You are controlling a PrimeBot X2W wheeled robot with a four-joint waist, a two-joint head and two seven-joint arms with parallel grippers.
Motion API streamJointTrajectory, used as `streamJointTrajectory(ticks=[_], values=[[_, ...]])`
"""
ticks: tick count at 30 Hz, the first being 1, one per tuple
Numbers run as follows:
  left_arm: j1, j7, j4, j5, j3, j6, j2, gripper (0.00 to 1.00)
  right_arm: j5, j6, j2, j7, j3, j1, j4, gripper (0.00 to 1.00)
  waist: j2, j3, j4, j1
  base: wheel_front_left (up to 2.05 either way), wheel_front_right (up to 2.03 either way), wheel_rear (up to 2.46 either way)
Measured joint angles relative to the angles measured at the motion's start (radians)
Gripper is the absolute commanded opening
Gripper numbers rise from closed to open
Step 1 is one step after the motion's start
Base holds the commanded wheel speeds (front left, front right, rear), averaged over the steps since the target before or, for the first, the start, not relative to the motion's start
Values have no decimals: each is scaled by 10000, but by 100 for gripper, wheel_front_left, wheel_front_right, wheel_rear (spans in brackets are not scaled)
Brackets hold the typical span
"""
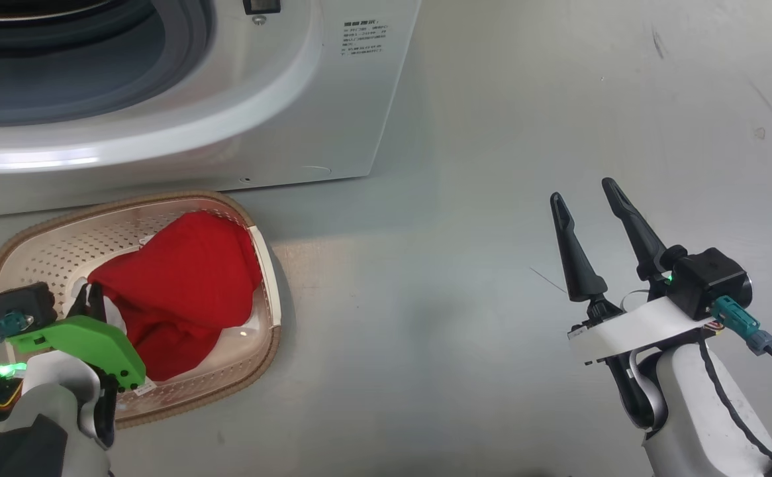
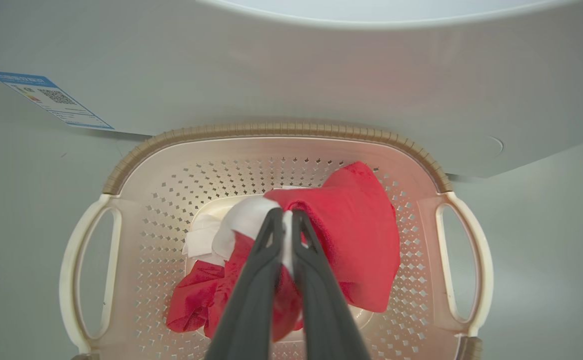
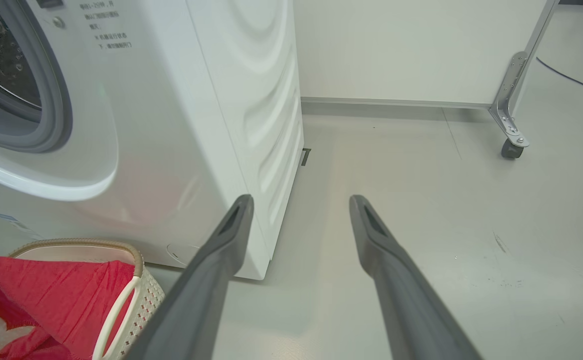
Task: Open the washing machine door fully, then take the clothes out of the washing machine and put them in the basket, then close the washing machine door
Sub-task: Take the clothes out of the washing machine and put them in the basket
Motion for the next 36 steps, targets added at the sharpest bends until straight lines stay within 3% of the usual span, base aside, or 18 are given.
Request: streamJointTrajectory(ticks=[15,16,18,19,36], values=[[-892,-150,1494,-100,261,203,199,0,-90,2,40,0,50,-353,-67,100,0,695,-101,0,0,0,0],[-951,-199,1542,-100,253,203,190,9,-90,0,40,0,25,-359,-67,100,0,708,-106,0,0,0,0],[-1038,-240,1687,-98,213,203,186,42,-90,2,40,0,-2,-363,-67,100,0,722,-113,0,0,0,0],[-1058,-274,1785,-84,167,203,188,100,-90,0,42,0,-10,-368,-67,100,0,727,-116,0,0,0,0],[-1484,-974,2738,-42,29,159,115,100,-90,2,98,-2,-100,-477,134,100,0,392,27,0,0,0,0]])
